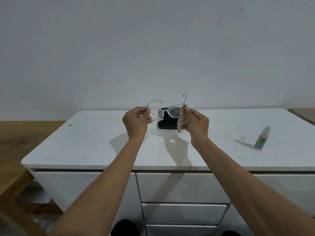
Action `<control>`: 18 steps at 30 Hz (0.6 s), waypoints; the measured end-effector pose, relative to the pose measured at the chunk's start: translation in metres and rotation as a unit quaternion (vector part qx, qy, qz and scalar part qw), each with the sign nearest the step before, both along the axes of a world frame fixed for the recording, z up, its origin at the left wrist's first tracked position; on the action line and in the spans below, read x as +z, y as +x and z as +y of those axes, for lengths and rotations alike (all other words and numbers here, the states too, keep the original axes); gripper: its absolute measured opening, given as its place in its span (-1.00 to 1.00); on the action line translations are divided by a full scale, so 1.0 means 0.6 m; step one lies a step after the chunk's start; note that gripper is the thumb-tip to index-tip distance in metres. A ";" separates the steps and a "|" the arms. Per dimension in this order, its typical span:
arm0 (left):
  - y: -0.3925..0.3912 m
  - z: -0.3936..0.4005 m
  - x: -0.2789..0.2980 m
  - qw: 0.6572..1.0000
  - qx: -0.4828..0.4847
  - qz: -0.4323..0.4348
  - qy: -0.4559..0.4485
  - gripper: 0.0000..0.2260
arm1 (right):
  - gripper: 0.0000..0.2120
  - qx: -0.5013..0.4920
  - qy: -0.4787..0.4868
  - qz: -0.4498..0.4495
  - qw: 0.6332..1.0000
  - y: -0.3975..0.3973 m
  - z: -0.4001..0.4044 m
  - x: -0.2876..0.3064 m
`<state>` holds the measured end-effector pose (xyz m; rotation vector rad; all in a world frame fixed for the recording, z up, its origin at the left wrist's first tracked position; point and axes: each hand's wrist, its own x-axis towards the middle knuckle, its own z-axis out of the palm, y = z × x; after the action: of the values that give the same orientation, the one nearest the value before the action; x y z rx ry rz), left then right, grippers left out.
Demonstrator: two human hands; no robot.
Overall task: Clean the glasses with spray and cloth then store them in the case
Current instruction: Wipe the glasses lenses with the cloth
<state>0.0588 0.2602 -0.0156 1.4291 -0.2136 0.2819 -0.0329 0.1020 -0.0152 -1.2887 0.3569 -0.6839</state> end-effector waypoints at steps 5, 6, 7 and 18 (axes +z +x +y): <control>-0.011 -0.002 0.012 1.000 -0.007 -0.025 0.015 -0.92 | -0.83 -0.032 -0.011 -0.015 0.999 0.003 0.023 0.017; -0.013 -0.003 0.015 0.999 -0.007 -0.027 0.016 -0.92 | -0.85 -0.046 -0.014 -0.014 0.999 0.005 0.027 0.020; -0.014 -0.003 0.017 0.999 -0.008 -0.028 0.016 -0.92 | -0.84 -0.061 -0.021 -0.010 0.998 0.009 0.030 0.022; -0.031 -0.006 0.032 0.999 -0.004 -0.043 -0.002 -0.92 | -0.80 -0.140 0.002 -0.040 0.989 0.019 0.049 0.053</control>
<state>0.0404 0.2567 0.0036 1.4122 -0.2889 0.3373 -0.0216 0.1316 0.0167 -1.2142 0.4784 -0.9678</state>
